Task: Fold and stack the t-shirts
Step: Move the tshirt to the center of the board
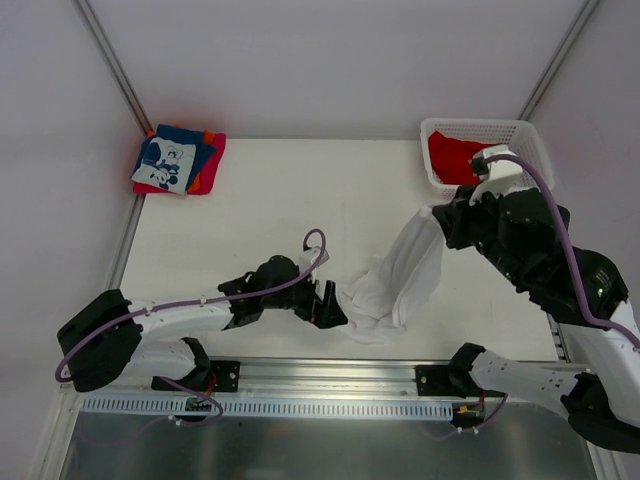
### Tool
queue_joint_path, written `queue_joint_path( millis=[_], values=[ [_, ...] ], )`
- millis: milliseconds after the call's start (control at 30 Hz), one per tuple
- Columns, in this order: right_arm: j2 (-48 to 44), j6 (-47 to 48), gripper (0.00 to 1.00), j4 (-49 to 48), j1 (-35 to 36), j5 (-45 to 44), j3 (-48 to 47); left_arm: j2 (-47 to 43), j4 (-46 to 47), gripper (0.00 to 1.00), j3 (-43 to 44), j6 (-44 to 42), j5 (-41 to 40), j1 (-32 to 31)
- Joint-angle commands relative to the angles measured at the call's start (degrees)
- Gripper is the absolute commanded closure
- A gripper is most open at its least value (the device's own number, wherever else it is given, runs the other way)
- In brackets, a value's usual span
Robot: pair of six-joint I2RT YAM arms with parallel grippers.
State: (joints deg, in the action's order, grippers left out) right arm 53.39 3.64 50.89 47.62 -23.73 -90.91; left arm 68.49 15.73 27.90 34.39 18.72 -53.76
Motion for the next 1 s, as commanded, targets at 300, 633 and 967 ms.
queue_joint_path(
  millis=[300,633,967],
  values=[
    [-7.5,0.8,0.99,2.5,0.1,-10.8,9.0,10.3,13.3,0.01,8.6,-5.8,-14.2,-5.2],
    [-11.6,-1.4,0.99,2.2,0.1,-9.4,13.4,23.0,6.2,0.01,15.3,-5.6,-28.5,-7.3],
    [-14.1,-1.3,1.0,2.2,0.0,-10.3,15.3,29.8,6.2,0.01,20.1,-4.4,-29.3,-9.9]
  ],
)
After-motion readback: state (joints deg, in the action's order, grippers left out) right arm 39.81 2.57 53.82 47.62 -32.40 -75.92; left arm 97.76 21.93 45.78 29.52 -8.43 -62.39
